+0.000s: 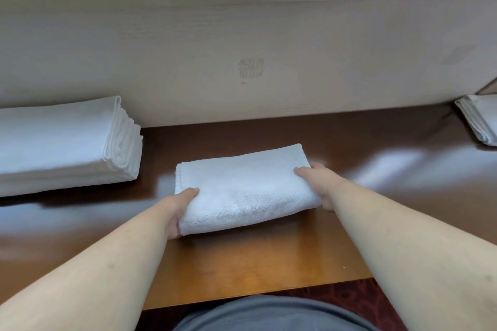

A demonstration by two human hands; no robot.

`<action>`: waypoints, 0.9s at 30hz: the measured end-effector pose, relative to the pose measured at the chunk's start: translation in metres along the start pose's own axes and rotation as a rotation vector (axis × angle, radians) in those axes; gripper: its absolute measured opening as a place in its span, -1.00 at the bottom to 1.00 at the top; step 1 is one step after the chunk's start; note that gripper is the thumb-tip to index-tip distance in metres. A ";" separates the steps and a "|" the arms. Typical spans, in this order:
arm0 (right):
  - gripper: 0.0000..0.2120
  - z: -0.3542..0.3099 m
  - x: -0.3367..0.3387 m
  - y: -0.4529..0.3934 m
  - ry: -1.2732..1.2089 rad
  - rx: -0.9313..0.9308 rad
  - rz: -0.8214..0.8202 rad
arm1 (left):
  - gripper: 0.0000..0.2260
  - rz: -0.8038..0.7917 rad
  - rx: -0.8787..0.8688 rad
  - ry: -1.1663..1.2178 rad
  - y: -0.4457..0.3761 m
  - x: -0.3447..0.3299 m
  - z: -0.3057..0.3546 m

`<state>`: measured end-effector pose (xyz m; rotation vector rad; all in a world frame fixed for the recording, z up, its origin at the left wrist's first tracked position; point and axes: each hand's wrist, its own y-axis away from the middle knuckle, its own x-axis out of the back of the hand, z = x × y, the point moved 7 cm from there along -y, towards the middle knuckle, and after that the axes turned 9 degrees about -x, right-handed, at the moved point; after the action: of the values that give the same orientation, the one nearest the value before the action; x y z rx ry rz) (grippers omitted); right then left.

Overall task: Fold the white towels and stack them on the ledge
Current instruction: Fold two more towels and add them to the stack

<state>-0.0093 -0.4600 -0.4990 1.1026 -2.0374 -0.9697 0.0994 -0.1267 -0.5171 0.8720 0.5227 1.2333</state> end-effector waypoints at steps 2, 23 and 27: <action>-0.54 -0.007 0.003 0.013 0.037 0.055 0.031 | -0.69 0.014 -0.017 -0.018 0.006 0.003 0.005; -0.64 -0.096 0.062 0.205 0.316 0.601 -0.002 | -0.70 0.211 -0.668 -0.162 0.230 0.012 0.116; -0.67 -0.099 0.074 0.226 0.263 0.610 -0.004 | -0.71 0.254 -0.771 -0.153 0.259 0.013 0.119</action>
<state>-0.0596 -0.4685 -0.2464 1.4471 -2.1547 -0.1696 0.0408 -0.1271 -0.2375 0.3671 -0.2030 1.4319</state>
